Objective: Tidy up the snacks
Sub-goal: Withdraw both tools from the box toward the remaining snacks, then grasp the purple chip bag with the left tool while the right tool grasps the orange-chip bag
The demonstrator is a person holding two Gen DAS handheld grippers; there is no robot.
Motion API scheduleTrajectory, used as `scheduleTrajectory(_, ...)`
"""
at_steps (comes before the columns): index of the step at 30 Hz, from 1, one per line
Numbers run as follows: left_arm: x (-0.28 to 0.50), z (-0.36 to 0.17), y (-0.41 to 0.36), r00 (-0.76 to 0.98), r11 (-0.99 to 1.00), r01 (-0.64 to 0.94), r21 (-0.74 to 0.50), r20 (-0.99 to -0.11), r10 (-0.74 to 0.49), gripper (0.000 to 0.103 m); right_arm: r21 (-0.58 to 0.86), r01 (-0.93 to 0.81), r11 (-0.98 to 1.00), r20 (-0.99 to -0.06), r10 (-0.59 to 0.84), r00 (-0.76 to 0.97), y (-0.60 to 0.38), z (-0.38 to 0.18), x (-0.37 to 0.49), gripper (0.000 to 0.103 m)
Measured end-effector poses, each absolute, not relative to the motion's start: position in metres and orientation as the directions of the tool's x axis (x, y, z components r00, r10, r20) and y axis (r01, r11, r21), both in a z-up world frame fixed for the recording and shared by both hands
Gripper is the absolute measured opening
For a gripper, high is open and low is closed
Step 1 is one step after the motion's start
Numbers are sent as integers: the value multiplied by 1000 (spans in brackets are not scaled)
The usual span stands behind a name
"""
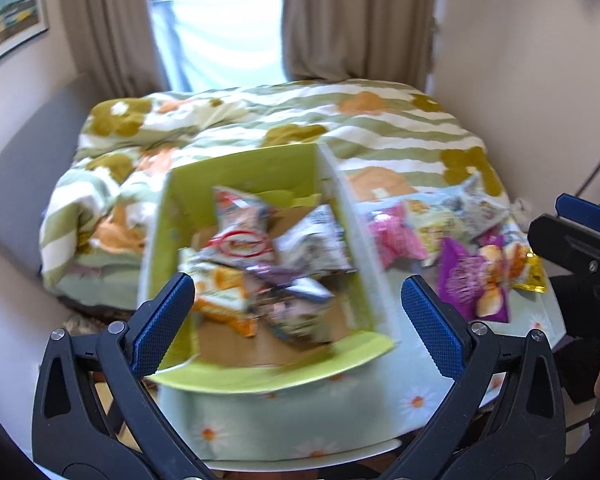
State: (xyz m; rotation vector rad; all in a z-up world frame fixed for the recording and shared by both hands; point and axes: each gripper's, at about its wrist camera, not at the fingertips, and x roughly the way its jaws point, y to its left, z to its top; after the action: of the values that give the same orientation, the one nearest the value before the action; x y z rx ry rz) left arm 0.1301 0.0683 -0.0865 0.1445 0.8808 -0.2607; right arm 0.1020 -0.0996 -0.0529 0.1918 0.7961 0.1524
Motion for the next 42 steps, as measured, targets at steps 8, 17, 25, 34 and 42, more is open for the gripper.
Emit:
scheduleTrajectory(8, 114, -95, -26, 572, 939, 343, -18, -789, -224, 102, 204, 32, 978, -695, 122, 709, -201, -52, 72, 103)
scheduleTrajectory(17, 105, -134, -123, 508, 941, 338, -20, -838, -200, 102, 179, 29, 983, -741, 115, 661, -304, -83, 60, 103)
scheduleTrajectory(25, 113, -191, -173, 461, 958, 285, 41, -882, -99, 102, 128, -106, 986, -787, 166, 594, -343, -133, 72, 103)
scheduleTrajectory(34, 128, -241, -191, 432, 957, 254, 142, -902, 19, 102, 94, -264, 960, -809, 228, 542, -341, -183, 91, 103)
scheduleTrajectory(42, 135, -271, -194, 401, 958, 252, 136, -916, 24, 102, 12, -389, 921, -827, 228, 514, -318, -220, 96, 103)
